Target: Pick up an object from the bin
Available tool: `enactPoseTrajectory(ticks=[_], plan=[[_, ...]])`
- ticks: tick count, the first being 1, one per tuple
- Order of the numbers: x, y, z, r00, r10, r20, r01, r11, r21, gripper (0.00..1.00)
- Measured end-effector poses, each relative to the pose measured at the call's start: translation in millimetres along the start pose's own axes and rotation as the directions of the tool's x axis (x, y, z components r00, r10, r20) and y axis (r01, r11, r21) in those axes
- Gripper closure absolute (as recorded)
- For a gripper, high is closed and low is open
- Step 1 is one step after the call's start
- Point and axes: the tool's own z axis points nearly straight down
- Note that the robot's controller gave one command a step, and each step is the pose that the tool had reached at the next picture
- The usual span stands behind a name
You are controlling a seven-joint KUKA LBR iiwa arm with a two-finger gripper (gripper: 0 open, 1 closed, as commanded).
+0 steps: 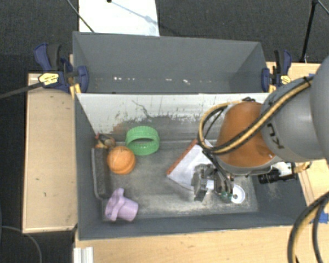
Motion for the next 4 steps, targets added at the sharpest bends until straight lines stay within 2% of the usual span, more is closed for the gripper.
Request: enactPoseTrajectory(ticks=[1,2,3,4], plan=[[7.9,-5,-104,1.0,-0.028,0.004,0.028,1.0,0.002,1.0],[7.9,-5,-104,1.0,-0.028,0.004,0.028,1.0,0.002,0.0],[7.9,-5,-104,1.0,-0.028,0.004,0.028,1.0,0.002,0.0],[17.1,0,-54,0.999,-0.038,0.011,0.038,0.999,0.0,0.0]])
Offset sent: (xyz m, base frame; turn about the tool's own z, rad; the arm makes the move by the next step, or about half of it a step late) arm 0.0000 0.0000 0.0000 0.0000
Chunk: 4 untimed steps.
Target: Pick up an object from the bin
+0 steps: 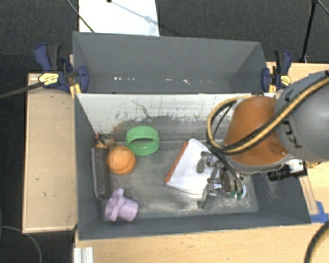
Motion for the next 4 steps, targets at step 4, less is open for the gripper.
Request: enactPoseTrajectory(ticks=[4], plan=[[-16.7,18,-40,0.975,0.221,-0.008,-0.221,0.975,0.004,1.0]])
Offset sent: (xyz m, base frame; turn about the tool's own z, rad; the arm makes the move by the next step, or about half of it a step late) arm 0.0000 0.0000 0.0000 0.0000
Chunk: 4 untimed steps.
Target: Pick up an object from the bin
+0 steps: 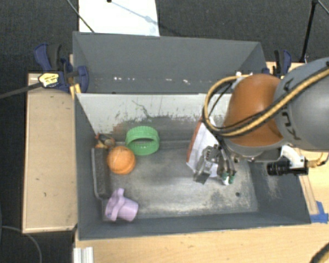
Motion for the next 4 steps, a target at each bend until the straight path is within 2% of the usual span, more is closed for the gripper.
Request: enactPoseTrajectory(ticks=[1,2,3,4], plan=[[-3.2,8,52,1.0,0.002,0.007,-0.002,1.0,-0.004,1.0],[-3.2,9,68,1.0,0.003,0.005,-0.003,1.0,-0.003,1.0],[-32.8,81,67,0.968,-0.249,0.0,0.249,0.968,-0.001,1.0],[-32.8,81,67,0.968,-0.25,0.0,0.25,0.968,-0.001,1.0]])
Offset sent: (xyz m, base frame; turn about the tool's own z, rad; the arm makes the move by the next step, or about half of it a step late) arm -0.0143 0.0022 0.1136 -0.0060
